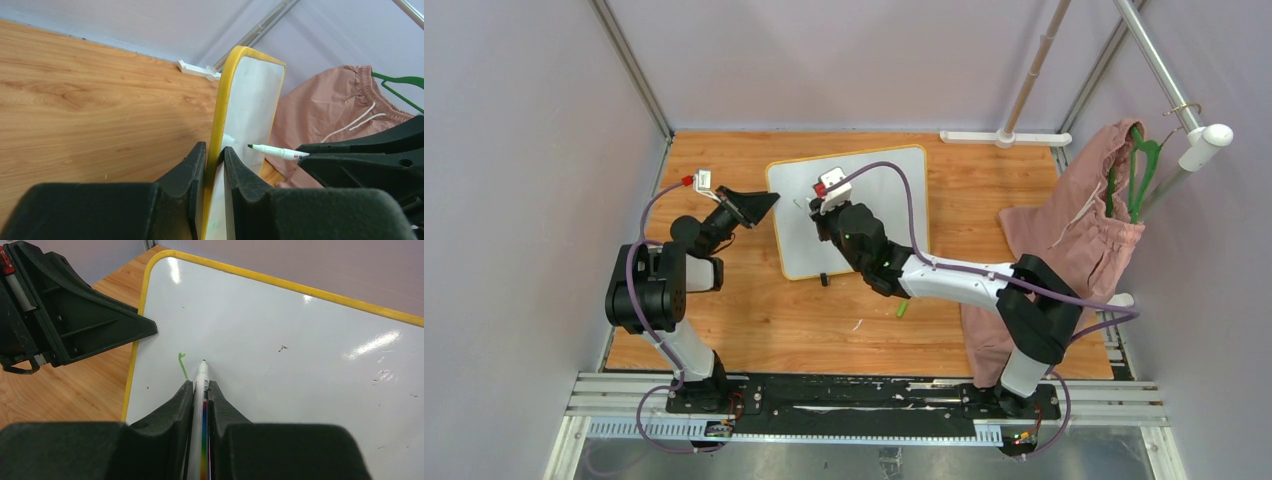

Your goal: Write a sentence on the whiteboard

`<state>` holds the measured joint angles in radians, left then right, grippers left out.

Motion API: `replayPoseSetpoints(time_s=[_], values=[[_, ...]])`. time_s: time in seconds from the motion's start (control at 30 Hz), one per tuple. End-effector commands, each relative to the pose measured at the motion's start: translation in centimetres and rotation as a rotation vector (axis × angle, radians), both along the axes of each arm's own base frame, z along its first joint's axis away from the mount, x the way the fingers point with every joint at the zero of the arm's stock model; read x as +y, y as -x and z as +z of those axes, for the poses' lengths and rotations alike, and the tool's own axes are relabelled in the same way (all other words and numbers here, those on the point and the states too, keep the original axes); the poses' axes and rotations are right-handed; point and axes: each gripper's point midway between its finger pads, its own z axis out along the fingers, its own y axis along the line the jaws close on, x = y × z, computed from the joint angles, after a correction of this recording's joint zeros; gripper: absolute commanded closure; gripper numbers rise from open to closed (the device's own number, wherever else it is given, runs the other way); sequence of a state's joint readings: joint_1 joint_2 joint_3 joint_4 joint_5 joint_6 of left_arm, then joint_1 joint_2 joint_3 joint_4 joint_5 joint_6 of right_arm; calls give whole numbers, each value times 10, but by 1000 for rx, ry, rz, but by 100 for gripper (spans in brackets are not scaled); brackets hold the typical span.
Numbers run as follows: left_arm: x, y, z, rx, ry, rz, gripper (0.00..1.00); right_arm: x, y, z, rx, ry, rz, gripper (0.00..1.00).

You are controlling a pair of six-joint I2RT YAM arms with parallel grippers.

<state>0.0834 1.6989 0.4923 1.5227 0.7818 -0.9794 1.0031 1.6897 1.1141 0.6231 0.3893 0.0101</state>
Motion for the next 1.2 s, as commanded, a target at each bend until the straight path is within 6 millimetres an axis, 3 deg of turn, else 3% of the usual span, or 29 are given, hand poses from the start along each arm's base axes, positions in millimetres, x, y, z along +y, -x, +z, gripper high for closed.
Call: replayPoseSetpoints(time_s=[0.0,1.17], values=[[-7,8,5,-45,-20,-28,98,2,-10,12,-4,-48,-19,100],[-7,8,8,-52,-17,-29,100,7,4,-29,92,-8,22,100]])
